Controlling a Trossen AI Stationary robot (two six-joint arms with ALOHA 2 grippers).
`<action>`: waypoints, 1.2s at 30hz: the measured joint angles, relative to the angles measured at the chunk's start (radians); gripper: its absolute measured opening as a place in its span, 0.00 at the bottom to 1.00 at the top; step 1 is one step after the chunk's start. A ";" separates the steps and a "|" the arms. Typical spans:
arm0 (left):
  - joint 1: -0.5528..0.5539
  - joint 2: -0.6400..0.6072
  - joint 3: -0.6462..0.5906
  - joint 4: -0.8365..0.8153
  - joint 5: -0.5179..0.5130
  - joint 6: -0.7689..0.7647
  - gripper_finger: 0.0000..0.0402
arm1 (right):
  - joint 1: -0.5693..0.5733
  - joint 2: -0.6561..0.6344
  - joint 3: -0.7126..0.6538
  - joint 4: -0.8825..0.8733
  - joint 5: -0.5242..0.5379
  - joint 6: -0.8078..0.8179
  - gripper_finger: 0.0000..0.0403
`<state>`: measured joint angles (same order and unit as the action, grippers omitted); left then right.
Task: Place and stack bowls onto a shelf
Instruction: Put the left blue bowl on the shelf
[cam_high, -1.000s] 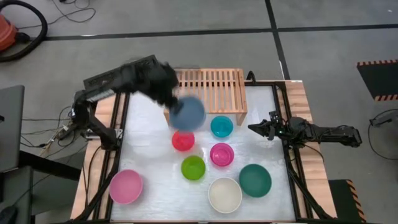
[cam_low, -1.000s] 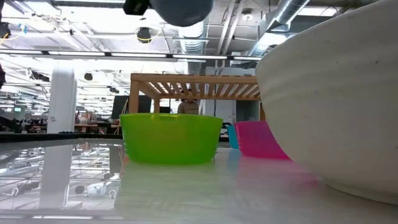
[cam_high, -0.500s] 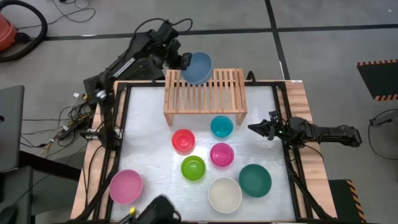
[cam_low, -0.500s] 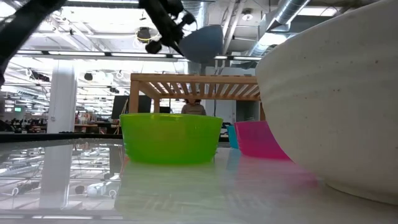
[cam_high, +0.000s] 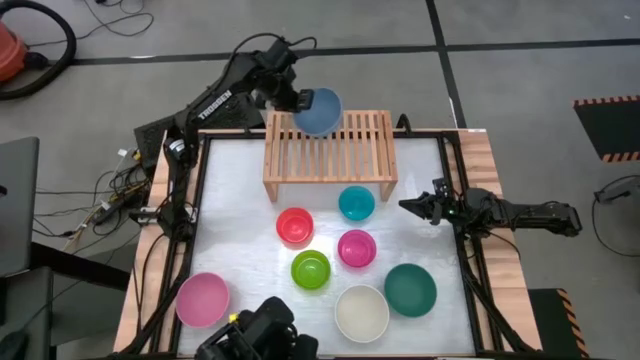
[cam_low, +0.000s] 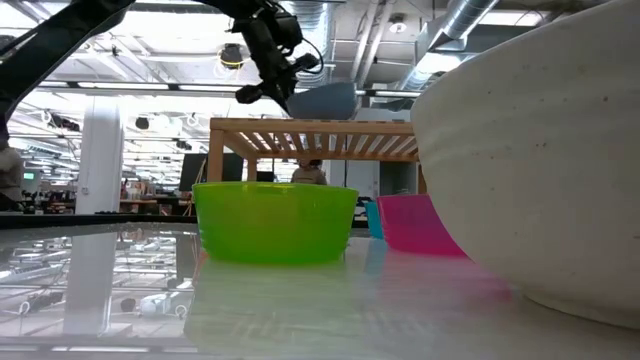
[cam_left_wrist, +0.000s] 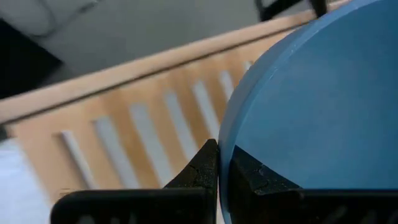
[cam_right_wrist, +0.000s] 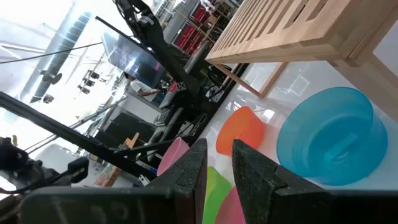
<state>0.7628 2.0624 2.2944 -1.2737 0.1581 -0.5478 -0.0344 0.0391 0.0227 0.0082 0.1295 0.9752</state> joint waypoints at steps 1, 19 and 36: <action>0.001 0.000 0.000 -0.006 -0.021 0.010 0.00 | 0.000 0.000 0.000 0.000 0.000 -0.003 0.26; -0.023 0.002 -0.055 0.080 -0.061 0.004 0.00 | 0.000 0.000 0.000 0.000 0.000 -0.008 0.26; -0.044 0.002 -0.059 0.133 -0.046 0.006 0.00 | 0.000 0.000 0.000 -0.001 -0.001 -0.007 0.26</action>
<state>0.7183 2.0644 2.2358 -1.1402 0.1122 -0.5422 -0.0341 0.0391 0.0223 0.0074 0.1289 0.9680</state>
